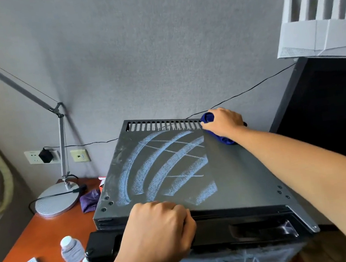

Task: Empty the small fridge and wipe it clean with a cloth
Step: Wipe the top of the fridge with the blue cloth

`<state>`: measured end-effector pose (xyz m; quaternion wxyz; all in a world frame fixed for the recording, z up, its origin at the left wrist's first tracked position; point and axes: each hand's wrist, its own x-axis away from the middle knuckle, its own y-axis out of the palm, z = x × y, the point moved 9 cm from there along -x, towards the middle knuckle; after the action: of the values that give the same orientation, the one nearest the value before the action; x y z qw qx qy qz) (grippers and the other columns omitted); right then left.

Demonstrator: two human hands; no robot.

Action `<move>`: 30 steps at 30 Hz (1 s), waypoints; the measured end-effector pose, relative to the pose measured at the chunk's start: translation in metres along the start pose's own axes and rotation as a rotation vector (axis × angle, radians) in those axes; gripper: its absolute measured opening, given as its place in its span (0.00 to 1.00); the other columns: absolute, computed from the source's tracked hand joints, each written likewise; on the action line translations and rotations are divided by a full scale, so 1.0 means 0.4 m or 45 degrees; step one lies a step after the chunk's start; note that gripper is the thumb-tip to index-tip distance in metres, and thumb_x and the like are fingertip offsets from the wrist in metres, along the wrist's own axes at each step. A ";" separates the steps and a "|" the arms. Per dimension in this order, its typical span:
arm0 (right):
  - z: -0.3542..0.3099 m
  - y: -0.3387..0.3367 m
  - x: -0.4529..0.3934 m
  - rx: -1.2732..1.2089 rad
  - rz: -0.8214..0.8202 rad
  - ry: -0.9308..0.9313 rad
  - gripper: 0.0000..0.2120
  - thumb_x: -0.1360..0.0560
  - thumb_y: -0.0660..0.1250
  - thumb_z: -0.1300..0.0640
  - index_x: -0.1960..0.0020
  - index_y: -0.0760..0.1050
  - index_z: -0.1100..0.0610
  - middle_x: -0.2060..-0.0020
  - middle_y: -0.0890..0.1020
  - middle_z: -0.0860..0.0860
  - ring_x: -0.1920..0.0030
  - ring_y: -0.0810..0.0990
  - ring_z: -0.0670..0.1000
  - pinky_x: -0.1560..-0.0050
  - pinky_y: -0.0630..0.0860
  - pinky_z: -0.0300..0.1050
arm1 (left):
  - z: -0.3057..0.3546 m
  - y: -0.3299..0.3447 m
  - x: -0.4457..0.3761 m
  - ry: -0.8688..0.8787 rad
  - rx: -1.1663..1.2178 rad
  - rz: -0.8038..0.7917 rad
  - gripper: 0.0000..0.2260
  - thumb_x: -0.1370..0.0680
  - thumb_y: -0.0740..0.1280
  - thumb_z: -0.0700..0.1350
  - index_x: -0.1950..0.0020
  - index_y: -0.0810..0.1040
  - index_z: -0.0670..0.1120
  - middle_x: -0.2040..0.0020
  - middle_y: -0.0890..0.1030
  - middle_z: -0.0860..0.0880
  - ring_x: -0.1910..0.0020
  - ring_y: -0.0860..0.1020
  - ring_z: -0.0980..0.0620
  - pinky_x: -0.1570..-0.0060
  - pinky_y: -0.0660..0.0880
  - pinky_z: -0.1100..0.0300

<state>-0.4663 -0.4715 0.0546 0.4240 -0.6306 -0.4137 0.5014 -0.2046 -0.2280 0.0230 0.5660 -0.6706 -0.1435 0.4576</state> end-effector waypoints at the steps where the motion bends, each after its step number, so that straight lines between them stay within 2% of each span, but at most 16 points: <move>1: 0.000 0.008 -0.027 0.004 -0.003 0.003 0.24 0.27 0.66 0.34 0.36 0.76 0.45 0.41 0.80 0.51 0.42 0.79 0.58 0.54 0.71 0.46 | 0.000 0.000 -0.002 0.001 -0.004 -0.004 0.18 0.28 0.67 0.51 0.72 0.64 0.46 0.76 0.67 0.49 0.78 0.66 0.45 0.78 0.56 0.57; 4: 0.002 0.015 -0.050 0.019 -0.003 0.015 0.25 0.27 0.66 0.34 0.35 0.76 0.45 0.40 0.80 0.51 0.42 0.79 0.58 0.54 0.72 0.47 | -0.003 -0.003 -0.008 0.000 -0.014 0.000 0.18 0.27 0.67 0.51 0.72 0.64 0.46 0.77 0.67 0.49 0.79 0.65 0.44 0.77 0.55 0.58; 8: -0.007 -0.003 0.045 -0.003 0.021 -0.018 0.22 0.28 0.66 0.34 0.38 0.77 0.44 0.43 0.79 0.49 0.44 0.79 0.57 0.54 0.70 0.46 | -0.002 -0.003 -0.001 -0.007 -0.033 -0.021 0.18 0.27 0.66 0.51 0.73 0.65 0.45 0.77 0.67 0.49 0.79 0.65 0.44 0.77 0.55 0.58; 14: -0.056 -0.088 0.356 -0.032 0.003 -0.177 0.18 0.30 0.66 0.31 0.45 0.75 0.39 0.52 0.77 0.40 0.52 0.78 0.51 0.55 0.72 0.45 | -0.003 -0.004 0.000 -0.023 -0.034 -0.035 0.18 0.27 0.65 0.51 0.73 0.66 0.44 0.78 0.67 0.48 0.80 0.63 0.44 0.75 0.51 0.59; 18: -0.086 -0.148 0.585 -0.007 0.012 -0.286 0.19 0.33 0.65 0.30 0.46 0.74 0.36 0.56 0.76 0.41 0.59 0.79 0.47 0.59 0.74 0.44 | -0.010 -0.011 0.006 -0.031 -0.019 0.002 0.19 0.25 0.63 0.53 0.73 0.67 0.44 0.78 0.67 0.49 0.80 0.65 0.44 0.77 0.54 0.60; 21: -0.100 -0.174 0.679 -0.022 0.069 -0.357 0.18 0.34 0.66 0.31 0.48 0.76 0.37 0.58 0.76 0.41 0.64 0.79 0.46 0.64 0.77 0.46 | -0.044 -0.030 0.019 -0.056 -0.054 0.028 0.21 0.23 0.63 0.54 0.73 0.66 0.45 0.78 0.68 0.49 0.79 0.68 0.43 0.76 0.54 0.60; 25: -0.120 -0.166 0.645 0.006 0.125 -0.351 0.18 0.33 0.65 0.30 0.48 0.77 0.38 0.57 0.77 0.42 0.64 0.80 0.48 0.64 0.78 0.45 | -0.078 -0.051 0.030 -0.059 -0.111 0.041 0.22 0.24 0.64 0.53 0.74 0.64 0.45 0.78 0.68 0.49 0.80 0.69 0.43 0.74 0.51 0.61; 30: -0.115 -0.076 0.363 0.029 -0.013 -0.230 0.22 0.31 0.62 0.29 0.42 0.75 0.38 0.53 0.77 0.41 0.52 0.80 0.52 0.54 0.74 0.45 | -0.069 -0.048 0.028 -0.072 -0.119 0.022 0.21 0.24 0.62 0.54 0.73 0.60 0.48 0.78 0.68 0.48 0.80 0.68 0.43 0.74 0.50 0.60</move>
<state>-0.4016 -0.3303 0.0490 0.3947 -0.5760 -0.4476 0.5586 -0.1711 -0.2314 0.0334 0.5260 -0.6842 -0.1749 0.4739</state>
